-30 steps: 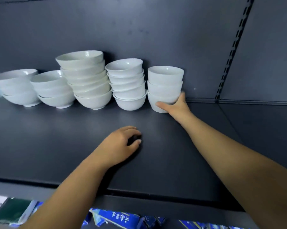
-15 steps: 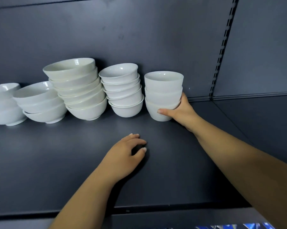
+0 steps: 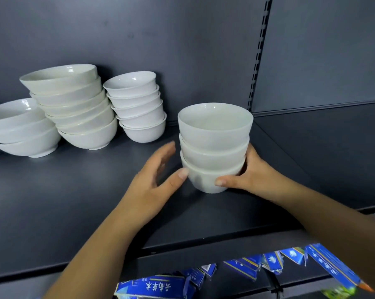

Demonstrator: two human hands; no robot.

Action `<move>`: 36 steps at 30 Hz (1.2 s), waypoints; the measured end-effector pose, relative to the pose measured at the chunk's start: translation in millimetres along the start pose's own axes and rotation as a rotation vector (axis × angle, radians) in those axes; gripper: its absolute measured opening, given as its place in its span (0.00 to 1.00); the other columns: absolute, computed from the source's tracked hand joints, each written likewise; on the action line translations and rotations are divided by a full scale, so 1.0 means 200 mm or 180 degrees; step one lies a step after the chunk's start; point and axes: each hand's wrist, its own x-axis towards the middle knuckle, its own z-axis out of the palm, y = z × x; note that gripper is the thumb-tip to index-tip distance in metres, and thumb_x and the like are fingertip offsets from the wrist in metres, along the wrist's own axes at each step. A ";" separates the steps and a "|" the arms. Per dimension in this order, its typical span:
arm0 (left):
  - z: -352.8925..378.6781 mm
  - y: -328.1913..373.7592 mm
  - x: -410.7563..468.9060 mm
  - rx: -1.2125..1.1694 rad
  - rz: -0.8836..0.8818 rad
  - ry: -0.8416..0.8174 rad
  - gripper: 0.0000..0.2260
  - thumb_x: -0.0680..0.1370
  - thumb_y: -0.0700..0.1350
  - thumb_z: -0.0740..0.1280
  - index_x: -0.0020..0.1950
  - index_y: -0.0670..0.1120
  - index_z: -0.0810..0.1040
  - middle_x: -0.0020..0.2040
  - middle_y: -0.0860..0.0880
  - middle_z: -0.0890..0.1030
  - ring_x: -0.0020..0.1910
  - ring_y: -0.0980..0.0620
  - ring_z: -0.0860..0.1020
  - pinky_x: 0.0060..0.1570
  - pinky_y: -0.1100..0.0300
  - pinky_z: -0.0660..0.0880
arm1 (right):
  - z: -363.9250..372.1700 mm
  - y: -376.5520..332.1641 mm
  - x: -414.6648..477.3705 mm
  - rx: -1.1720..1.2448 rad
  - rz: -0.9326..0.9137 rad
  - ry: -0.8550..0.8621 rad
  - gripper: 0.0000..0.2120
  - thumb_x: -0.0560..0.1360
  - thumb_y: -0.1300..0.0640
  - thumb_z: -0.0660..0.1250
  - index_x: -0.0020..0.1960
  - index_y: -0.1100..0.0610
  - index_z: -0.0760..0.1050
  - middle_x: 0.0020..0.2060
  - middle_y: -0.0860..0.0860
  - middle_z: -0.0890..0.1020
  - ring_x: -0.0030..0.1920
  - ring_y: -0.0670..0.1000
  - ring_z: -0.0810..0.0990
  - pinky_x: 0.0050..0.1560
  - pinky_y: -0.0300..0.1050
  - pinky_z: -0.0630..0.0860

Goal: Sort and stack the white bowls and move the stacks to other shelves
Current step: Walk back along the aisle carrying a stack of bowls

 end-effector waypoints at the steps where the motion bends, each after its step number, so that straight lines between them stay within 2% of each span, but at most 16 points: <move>1: 0.02 0.02 0.01 -0.0053 0.0198 -0.0048 0.36 0.65 0.66 0.67 0.70 0.57 0.61 0.71 0.58 0.66 0.69 0.62 0.64 0.71 0.55 0.61 | 0.00 -0.01 -0.03 0.0065 0.0042 -0.0039 0.47 0.56 0.52 0.76 0.65 0.43 0.51 0.58 0.32 0.67 0.54 0.26 0.68 0.51 0.21 0.68; 3: 0.06 0.06 0.04 -0.0217 0.0402 -0.0132 0.46 0.62 0.69 0.68 0.73 0.52 0.56 0.72 0.58 0.65 0.70 0.62 0.63 0.70 0.55 0.62 | 0.01 -0.02 -0.07 0.0310 0.0065 -0.0117 0.46 0.54 0.47 0.75 0.64 0.42 0.51 0.58 0.32 0.67 0.54 0.26 0.69 0.50 0.22 0.69; 4: 0.07 0.08 0.06 -0.0376 0.0379 -0.0164 0.45 0.61 0.69 0.69 0.72 0.52 0.57 0.69 0.61 0.67 0.68 0.64 0.65 0.68 0.59 0.64 | 0.01 -0.04 -0.08 0.0447 0.0026 -0.0127 0.46 0.52 0.45 0.74 0.63 0.41 0.52 0.58 0.33 0.68 0.53 0.26 0.71 0.50 0.23 0.70; 6: 0.11 0.11 0.09 -0.0671 0.0330 -0.0204 0.36 0.61 0.64 0.70 0.66 0.58 0.62 0.60 0.69 0.72 0.60 0.72 0.70 0.56 0.72 0.69 | 0.02 -0.05 -0.08 0.0665 -0.0102 -0.0031 0.48 0.49 0.41 0.76 0.63 0.42 0.55 0.57 0.34 0.71 0.54 0.27 0.73 0.51 0.27 0.70; 7: 0.13 0.12 0.11 -0.0761 0.0306 -0.0192 0.34 0.60 0.63 0.69 0.63 0.58 0.63 0.57 0.69 0.73 0.56 0.74 0.72 0.51 0.76 0.69 | 0.02 -0.05 -0.08 0.0764 -0.0158 0.0042 0.49 0.48 0.39 0.77 0.63 0.42 0.57 0.56 0.35 0.72 0.54 0.29 0.74 0.52 0.29 0.71; 8: 0.15 0.12 0.12 -0.0814 0.0312 -0.0119 0.36 0.58 0.64 0.71 0.62 0.58 0.62 0.56 0.67 0.74 0.54 0.74 0.73 0.48 0.77 0.70 | 0.03 -0.05 -0.07 0.0866 -0.0204 0.0106 0.48 0.47 0.37 0.78 0.62 0.42 0.59 0.56 0.36 0.74 0.55 0.32 0.75 0.53 0.30 0.71; 10: 0.18 0.11 0.14 -0.0989 0.0314 0.0087 0.43 0.53 0.70 0.72 0.62 0.57 0.62 0.57 0.63 0.74 0.53 0.71 0.75 0.48 0.75 0.71 | 0.05 -0.05 -0.06 0.1044 -0.0278 0.0224 0.45 0.47 0.34 0.77 0.60 0.43 0.63 0.55 0.37 0.77 0.55 0.35 0.76 0.51 0.31 0.73; 11: 0.19 0.10 0.14 -0.1090 0.0330 0.0161 0.43 0.53 0.71 0.72 0.62 0.56 0.63 0.57 0.62 0.75 0.54 0.69 0.75 0.48 0.74 0.72 | 0.06 -0.05 -0.06 0.1125 -0.0325 0.0280 0.44 0.48 0.35 0.77 0.59 0.43 0.64 0.53 0.36 0.78 0.54 0.35 0.77 0.50 0.30 0.73; 16: 0.23 0.08 0.13 -0.1413 0.0391 0.0248 0.40 0.55 0.68 0.73 0.62 0.55 0.66 0.57 0.57 0.78 0.56 0.61 0.77 0.50 0.69 0.74 | 0.11 -0.07 -0.06 0.1418 -0.0536 0.0477 0.39 0.55 0.38 0.76 0.61 0.41 0.64 0.54 0.35 0.78 0.57 0.37 0.76 0.52 0.31 0.73; 21: 0.26 0.09 0.12 -0.1519 0.0391 0.0300 0.42 0.56 0.68 0.74 0.64 0.51 0.68 0.60 0.50 0.78 0.58 0.54 0.77 0.51 0.64 0.74 | 0.14 -0.08 -0.08 0.1514 -0.0577 0.0660 0.36 0.57 0.39 0.76 0.61 0.42 0.66 0.55 0.38 0.79 0.58 0.41 0.77 0.52 0.34 0.74; 24: 0.27 0.12 0.09 -0.1605 0.0431 0.0260 0.37 0.55 0.66 0.75 0.60 0.54 0.71 0.56 0.53 0.80 0.56 0.56 0.78 0.49 0.65 0.75 | 0.13 -0.09 -0.13 0.1595 -0.0582 0.0843 0.35 0.57 0.39 0.76 0.60 0.43 0.67 0.54 0.40 0.80 0.57 0.42 0.78 0.52 0.35 0.75; 28: 0.36 0.20 0.08 -0.1690 0.0565 -0.0004 0.33 0.55 0.66 0.74 0.56 0.57 0.73 0.53 0.56 0.81 0.54 0.57 0.79 0.48 0.66 0.75 | 0.07 -0.11 -0.25 0.1639 -0.0671 0.1181 0.38 0.58 0.39 0.75 0.64 0.47 0.65 0.58 0.47 0.78 0.60 0.48 0.77 0.54 0.40 0.75; 32: 0.51 0.31 0.08 -0.1875 0.0686 -0.0501 0.36 0.55 0.65 0.74 0.59 0.53 0.72 0.54 0.54 0.81 0.54 0.55 0.79 0.47 0.64 0.75 | -0.04 -0.16 -0.43 0.1473 -0.0844 0.1533 0.41 0.62 0.40 0.74 0.68 0.53 0.61 0.61 0.52 0.76 0.62 0.51 0.75 0.55 0.42 0.74; 36: 0.76 0.42 0.00 -0.2105 0.0714 -0.0982 0.35 0.59 0.62 0.74 0.62 0.49 0.71 0.54 0.53 0.81 0.53 0.55 0.79 0.47 0.64 0.76 | -0.18 -0.16 -0.70 0.1355 -0.0781 0.1928 0.37 0.63 0.42 0.73 0.66 0.51 0.63 0.58 0.47 0.78 0.60 0.47 0.76 0.54 0.40 0.74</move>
